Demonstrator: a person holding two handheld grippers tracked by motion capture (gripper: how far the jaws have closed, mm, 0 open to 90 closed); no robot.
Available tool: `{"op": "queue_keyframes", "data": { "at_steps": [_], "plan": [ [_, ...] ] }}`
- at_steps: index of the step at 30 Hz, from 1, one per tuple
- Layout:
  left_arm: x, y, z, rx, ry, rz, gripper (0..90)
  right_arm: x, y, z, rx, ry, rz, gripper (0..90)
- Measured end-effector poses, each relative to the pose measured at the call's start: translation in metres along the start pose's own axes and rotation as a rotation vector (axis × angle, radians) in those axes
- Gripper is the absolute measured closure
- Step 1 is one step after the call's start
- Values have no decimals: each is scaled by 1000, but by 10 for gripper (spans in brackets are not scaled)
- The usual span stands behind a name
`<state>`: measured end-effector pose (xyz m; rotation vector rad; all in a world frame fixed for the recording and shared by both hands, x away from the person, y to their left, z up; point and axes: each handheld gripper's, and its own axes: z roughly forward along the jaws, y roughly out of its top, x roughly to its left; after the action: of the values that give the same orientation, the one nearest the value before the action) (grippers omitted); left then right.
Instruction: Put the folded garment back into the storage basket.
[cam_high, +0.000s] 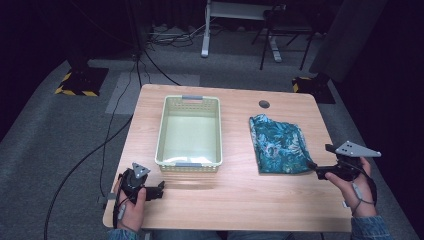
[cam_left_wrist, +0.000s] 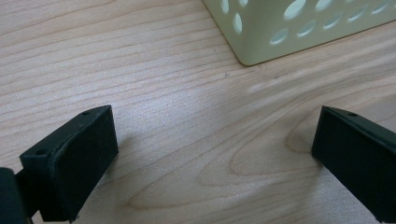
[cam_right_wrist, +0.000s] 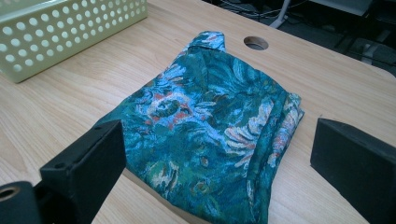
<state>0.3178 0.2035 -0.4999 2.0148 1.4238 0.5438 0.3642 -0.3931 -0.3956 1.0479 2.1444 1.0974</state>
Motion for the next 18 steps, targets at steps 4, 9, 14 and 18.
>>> {"op": "queue_keyframes", "data": {
  "at_steps": [4,9,14,18],
  "plan": [
    [0,0,0,0,0,-1,1,0,4,2,-7,3,-2,36],
    [0,0,0,0,0,0,1,-1,9,5,-10,9,-3,36],
    [0,0,0,0,0,0,1,-2,16,7,-20,7,-9,36],
    [0,0,0,0,0,0,1,-3,20,9,-23,5,-14,36]
  ]
}}
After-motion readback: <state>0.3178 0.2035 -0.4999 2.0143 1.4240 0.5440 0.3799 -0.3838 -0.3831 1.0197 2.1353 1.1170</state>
